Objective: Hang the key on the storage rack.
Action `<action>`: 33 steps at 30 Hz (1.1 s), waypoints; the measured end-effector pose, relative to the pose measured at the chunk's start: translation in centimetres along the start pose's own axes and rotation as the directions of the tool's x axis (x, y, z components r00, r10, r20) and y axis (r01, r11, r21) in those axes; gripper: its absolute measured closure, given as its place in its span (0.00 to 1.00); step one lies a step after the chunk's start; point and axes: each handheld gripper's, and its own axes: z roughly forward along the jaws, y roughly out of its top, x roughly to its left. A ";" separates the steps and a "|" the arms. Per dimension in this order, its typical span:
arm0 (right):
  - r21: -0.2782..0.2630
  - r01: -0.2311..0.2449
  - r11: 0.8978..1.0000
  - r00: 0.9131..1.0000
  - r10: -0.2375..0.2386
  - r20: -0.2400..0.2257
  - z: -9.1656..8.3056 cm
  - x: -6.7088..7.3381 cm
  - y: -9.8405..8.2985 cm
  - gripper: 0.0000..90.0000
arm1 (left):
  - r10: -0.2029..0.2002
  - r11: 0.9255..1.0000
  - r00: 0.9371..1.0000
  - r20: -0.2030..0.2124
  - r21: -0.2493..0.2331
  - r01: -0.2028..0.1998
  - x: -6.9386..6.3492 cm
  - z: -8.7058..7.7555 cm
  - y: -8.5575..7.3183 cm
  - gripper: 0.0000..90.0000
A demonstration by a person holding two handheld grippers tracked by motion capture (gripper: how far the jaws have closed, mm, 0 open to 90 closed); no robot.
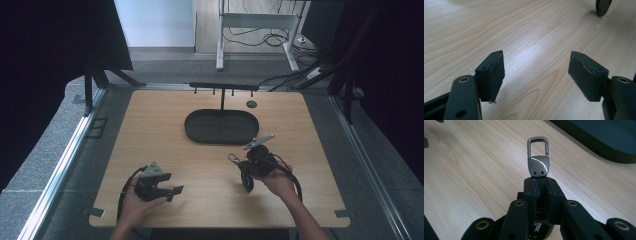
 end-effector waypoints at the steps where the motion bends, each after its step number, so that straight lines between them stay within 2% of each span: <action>1: -0.005 0.000 1.000 1.000 0.000 0.000 -0.1 0.0 0.0 0.90 | -0.002 1.000 1.000 0.001 0.000 0.002 0.0 0.0 0.0 0.33; 13: -0.085 -0.028 0.996 0.999 0.029 0.021 -1.7 -0.7 0.1 0.90 | -0.004 1.000 1.000 -0.002 0.002 0.004 0.1 0.1 -0.1 0.33; 33: -0.147 -0.048 0.988 0.998 0.055 0.044 -3.4 -1.6 0.2 0.90 | -0.003 1.000 1.000 -0.001 0.003 0.003 0.0 0.1 -0.1 0.33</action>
